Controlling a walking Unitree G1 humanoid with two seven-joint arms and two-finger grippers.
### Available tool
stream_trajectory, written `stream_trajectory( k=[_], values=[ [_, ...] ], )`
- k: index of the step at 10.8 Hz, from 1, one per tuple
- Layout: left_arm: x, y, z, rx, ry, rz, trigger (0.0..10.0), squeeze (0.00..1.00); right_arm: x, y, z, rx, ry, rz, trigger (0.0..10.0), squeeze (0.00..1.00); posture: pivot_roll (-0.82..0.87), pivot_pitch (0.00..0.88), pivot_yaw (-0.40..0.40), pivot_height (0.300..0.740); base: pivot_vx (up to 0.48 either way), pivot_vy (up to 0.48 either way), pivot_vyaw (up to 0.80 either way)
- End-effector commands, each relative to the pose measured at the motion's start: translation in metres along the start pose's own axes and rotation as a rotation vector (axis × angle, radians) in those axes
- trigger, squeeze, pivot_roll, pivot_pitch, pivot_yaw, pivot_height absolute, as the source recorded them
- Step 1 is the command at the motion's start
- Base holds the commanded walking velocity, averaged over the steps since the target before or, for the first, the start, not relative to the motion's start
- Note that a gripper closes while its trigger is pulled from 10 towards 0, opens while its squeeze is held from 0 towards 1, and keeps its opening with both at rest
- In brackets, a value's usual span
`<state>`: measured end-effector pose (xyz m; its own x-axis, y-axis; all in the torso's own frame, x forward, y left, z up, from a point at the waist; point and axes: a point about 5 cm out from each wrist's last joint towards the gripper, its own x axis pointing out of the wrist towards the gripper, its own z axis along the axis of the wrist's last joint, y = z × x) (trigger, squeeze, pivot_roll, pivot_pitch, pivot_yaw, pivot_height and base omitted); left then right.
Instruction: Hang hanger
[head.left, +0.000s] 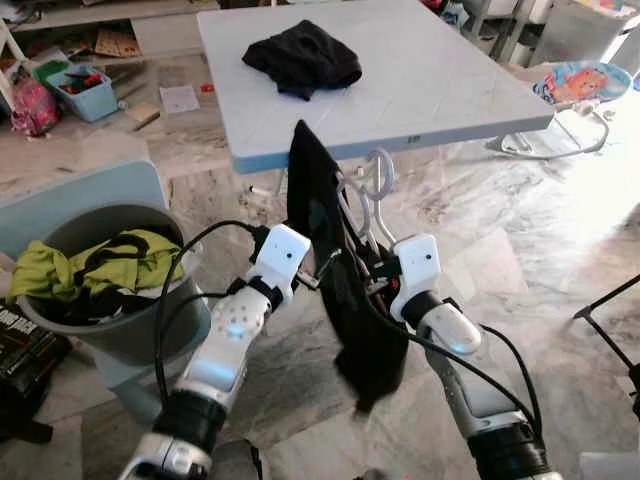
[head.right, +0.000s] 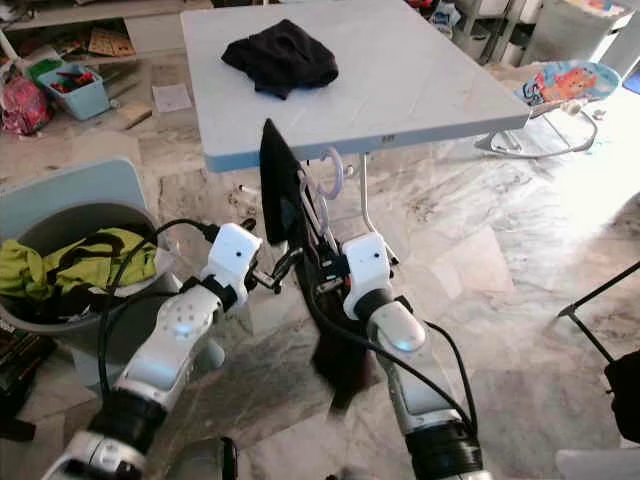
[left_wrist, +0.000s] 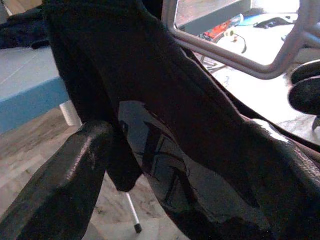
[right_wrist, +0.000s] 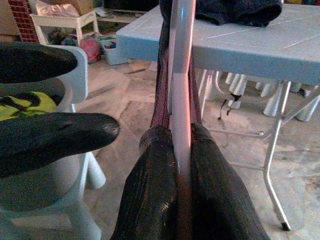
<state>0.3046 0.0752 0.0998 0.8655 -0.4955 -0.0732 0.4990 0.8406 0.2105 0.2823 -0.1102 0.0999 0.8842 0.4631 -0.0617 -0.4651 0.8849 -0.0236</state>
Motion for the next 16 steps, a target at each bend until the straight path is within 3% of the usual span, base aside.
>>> stream_trajectory(
  k=[1,3,5,7,9,10,13,16],
  values=[
    [0.001,0.003,-0.001,0.005,0.007,0.002,10.0,0.00,0.002,0.005,0.024,0.000,-0.101,0.045,10.0,0.00,-0.05,0.061,-0.038,0.740,0.000,0.000,0.00],
    [0.003,0.004,0.002,-0.026,-0.009,-0.007,10.0,0.00,0.002,0.015,0.026,0.078,-0.067,0.135,10.0,0.00,-0.05,0.063,-0.039,0.740,0.000,0.000,0.00],
    [0.006,-0.001,0.007,-0.049,-0.027,-0.033,10.0,0.00,-0.001,0.016,0.024,0.074,-0.061,0.151,10.0,0.00,-0.06,0.064,-0.040,0.740,0.000,0.000,0.00],
    [0.008,-0.003,0.010,-0.054,-0.035,-0.035,10.0,0.00,-0.001,0.023,0.028,0.168,-0.041,0.203,10.0,0.00,-0.06,0.067,-0.038,0.740,0.000,0.000,0.00],
    [0.007,0.010,-0.005,-0.024,0.051,0.026,10.0,0.00,-0.005,0.024,0.031,0.164,-0.057,0.213,10.0,0.00,-0.06,0.071,-0.038,0.740,0.000,0.000,0.00],
    [0.004,0.014,-0.011,-0.015,0.071,0.041,0.0,0.00,-0.005,0.022,0.035,0.187,-0.063,0.203,10.0,0.00,-0.06,0.072,-0.037,0.740,0.000,0.000,0.00],
    [0.005,0.019,-0.008,0.012,0.049,0.054,0.0,0.00,-0.004,0.022,0.039,0.190,-0.060,0.211,10.0,0.00,-0.06,0.073,-0.038,0.740,0.000,0.000,0.00],
    [0.002,0.035,-0.008,0.034,0.049,0.114,0.0,0.00,-0.006,0.018,0.035,0.140,-0.042,0.177,10.0,0.00,-0.06,0.076,-0.041,0.740,0.000,0.000,0.00]
  ],
)
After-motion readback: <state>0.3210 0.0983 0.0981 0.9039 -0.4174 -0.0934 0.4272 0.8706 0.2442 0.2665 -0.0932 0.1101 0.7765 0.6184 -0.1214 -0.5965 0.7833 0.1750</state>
